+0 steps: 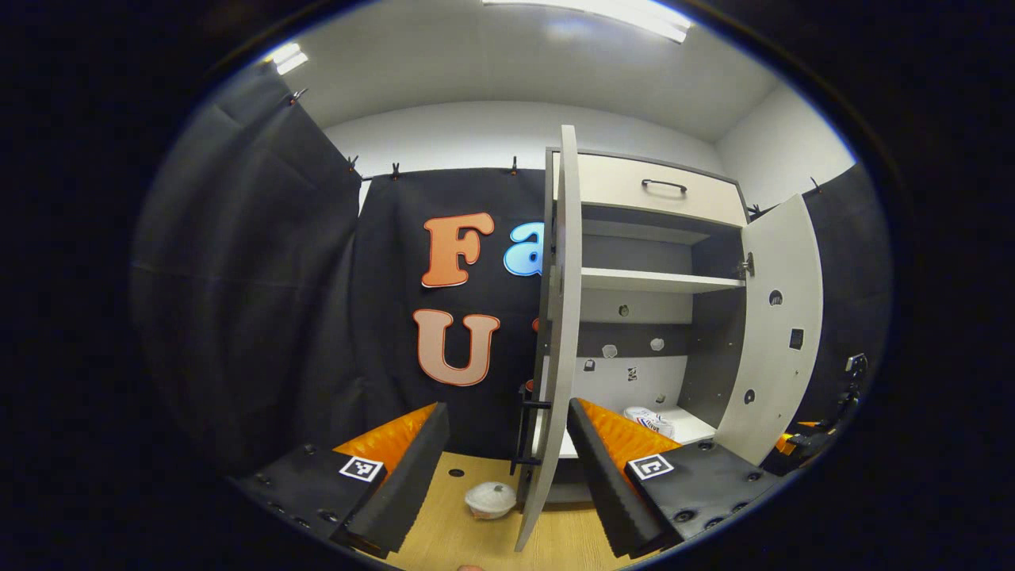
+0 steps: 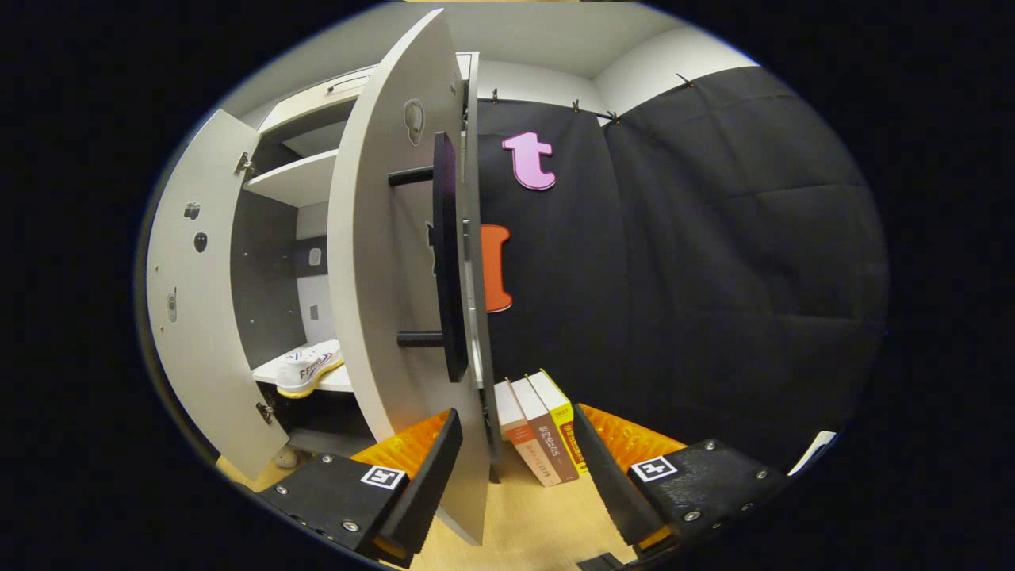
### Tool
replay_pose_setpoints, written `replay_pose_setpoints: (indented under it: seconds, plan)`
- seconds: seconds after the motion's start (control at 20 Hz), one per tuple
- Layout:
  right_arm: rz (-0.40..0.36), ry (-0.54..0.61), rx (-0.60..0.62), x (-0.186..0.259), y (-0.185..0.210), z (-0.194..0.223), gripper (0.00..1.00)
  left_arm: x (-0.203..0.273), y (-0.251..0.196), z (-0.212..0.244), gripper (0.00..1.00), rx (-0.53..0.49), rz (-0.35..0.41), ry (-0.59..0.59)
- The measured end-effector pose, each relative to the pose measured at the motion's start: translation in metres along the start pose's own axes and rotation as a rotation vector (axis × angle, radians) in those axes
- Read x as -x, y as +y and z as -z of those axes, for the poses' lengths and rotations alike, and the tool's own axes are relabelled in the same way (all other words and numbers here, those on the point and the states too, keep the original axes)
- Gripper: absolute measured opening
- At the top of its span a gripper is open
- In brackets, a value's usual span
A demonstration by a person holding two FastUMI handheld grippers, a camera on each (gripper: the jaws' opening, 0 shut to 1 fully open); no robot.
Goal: Grab one shoe with the right hand and put it into the shoe cabinet, grab the other shoe with the left hand and put it into the shoe cabinet; then close the right door with the right hand and the left door with the left hand.
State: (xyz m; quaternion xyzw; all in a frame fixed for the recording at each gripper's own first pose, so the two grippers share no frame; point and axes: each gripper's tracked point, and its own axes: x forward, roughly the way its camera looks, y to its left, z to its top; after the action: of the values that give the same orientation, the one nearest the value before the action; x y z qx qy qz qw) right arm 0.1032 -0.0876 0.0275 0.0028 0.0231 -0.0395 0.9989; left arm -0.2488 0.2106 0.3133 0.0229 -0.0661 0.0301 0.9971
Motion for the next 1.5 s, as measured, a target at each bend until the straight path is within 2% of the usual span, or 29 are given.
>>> replay_pose_setpoints:
  seconds: [0.25,0.6,0.95,1.0,1.05,1.15,1.3,1.5]
  plan:
    - [-0.085,0.006,-0.024,-0.008,0.03,0.002,0.88,0.005,0.011,0.007,0.96,-0.003,-0.025,0.005]
    - [-0.162,0.007,-0.025,-0.019,0.065,0.005,0.88,0.009,0.023,0.011,0.96,0.017,-0.045,0.011]
    - [-0.242,0.021,-0.065,-0.065,0.12,0.008,0.89,0.003,0.035,0.023,0.96,0.033,-0.064,0.031]
    - [-0.254,0.031,-0.073,-0.077,0.13,0.011,0.82,0.003,0.038,0.024,0.96,0.034,-0.069,0.036]
    - [-0.263,0.037,-0.076,-0.086,0.139,0.012,0.9,0.0,0.041,0.027,0.96,0.035,-0.075,0.042]
    - [-0.268,0.034,-0.055,-0.103,0.148,0.009,0.9,-0.002,0.047,0.034,0.96,0.033,-0.086,0.056]
    - [-0.256,0.025,-0.014,-0.104,0.158,0.006,0.9,-0.011,0.053,0.042,0.96,0.022,-0.085,0.064]
    - [-0.224,0.025,-0.015,-0.115,0.166,0.007,0.9,-0.025,0.054,0.066,0.96,-0.009,-0.078,0.083]
